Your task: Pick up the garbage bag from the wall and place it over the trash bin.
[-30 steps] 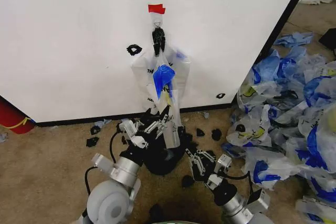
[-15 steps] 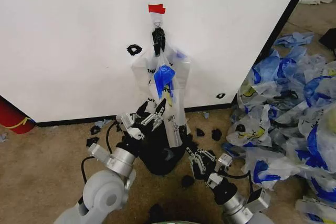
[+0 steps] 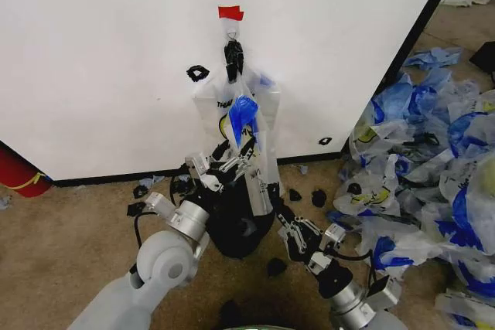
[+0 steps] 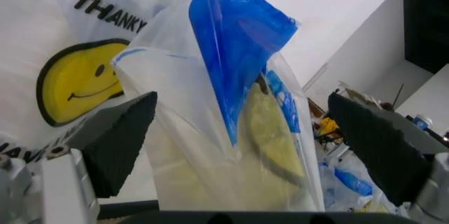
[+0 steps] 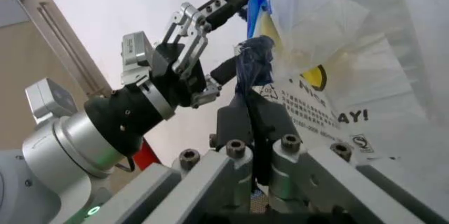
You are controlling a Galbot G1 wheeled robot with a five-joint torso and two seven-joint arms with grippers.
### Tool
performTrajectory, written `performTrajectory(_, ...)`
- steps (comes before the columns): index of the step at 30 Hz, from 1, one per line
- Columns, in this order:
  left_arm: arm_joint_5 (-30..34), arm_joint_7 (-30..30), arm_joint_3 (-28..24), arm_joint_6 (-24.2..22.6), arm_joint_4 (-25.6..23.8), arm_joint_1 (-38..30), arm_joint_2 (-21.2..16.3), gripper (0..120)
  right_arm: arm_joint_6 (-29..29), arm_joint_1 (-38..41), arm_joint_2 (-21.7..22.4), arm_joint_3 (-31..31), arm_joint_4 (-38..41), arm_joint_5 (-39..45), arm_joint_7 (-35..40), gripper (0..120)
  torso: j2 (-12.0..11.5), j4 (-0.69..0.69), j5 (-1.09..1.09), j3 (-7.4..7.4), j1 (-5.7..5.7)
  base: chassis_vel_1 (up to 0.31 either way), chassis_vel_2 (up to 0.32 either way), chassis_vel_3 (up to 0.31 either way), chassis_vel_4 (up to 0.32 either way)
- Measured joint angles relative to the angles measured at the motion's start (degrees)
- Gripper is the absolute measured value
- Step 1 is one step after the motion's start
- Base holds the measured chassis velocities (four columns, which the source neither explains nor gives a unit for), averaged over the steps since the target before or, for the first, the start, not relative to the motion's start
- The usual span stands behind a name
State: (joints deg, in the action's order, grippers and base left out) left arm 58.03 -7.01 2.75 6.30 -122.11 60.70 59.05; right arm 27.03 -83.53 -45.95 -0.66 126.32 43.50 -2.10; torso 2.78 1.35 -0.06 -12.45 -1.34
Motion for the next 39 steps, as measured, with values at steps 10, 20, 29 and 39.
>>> performTrajectory(10, -0.2, -0.1, -0.9, 0.3, 2.5, -1.4, -0.3, 88, 0.1, 0.3, -0.4, 0.1, -0.6, 0.0, 0.0, 0, 0.0, 0.00, 0.00, 0.01, 0.00, 0.000, 0.000, 0.000, 0.000)
performTrajectory(20, -1.2, 0.3, -0.6, 1.1, 3.7, -0.5, -0.8, 93, 0.2, 0.1, -0.5, -0.1, -0.7, -0.1, 0.0, 0, 0.0, 0.00, 0.00, 0.01, 0.00, 0.000, 0.000, 0.000, 0.000)
performTrajectory(29, -1.3, 0.4, -0.2, 1.1, 3.5, 0.2, -0.4, 93, 0.3, 0.2, -0.8, 0.1, -0.8, -0.3, 0.0, 0, 0.0, 0.00, 0.00, 0.01, 0.00, 0.000, 0.000, 0.000, 0.000)
performTrajectory(39, -1.4, 0.5, -0.5, 1.1, 4.0, -0.4, 0.4, 91, 0.5, 0.3, -0.9, 0.0, -1.2, -0.6, 0.0, 0, 0.0, 0.00, 0.00, 0.00, 0.00, 0.000, 0.000, 0.000, 0.000)
